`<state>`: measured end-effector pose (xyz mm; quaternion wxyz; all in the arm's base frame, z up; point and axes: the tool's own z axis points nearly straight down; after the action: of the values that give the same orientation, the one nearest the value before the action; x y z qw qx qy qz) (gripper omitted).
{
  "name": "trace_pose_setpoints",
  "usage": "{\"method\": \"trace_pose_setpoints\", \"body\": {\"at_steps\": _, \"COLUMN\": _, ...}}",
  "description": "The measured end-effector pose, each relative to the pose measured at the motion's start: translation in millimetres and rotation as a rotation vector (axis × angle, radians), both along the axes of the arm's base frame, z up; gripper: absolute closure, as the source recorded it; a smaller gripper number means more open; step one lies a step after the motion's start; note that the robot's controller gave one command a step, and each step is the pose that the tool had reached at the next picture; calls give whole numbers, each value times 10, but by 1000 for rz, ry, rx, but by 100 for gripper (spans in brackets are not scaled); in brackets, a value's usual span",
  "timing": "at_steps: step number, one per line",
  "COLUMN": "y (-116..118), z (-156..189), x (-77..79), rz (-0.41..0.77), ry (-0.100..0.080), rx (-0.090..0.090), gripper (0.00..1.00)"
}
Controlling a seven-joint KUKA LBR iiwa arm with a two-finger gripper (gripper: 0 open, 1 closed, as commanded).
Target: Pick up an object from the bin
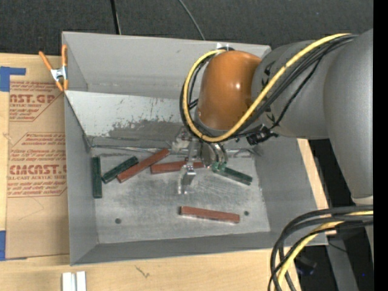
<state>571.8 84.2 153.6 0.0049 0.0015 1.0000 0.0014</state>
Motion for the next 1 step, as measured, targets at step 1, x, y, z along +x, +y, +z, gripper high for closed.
{"method": "trace_pose_setpoints", "body": {"at_steps": 1, "y": -36, "z": -694, "x": 51, "rz": 12, "ry": 4, "rx": -2, "gripper": 0}}
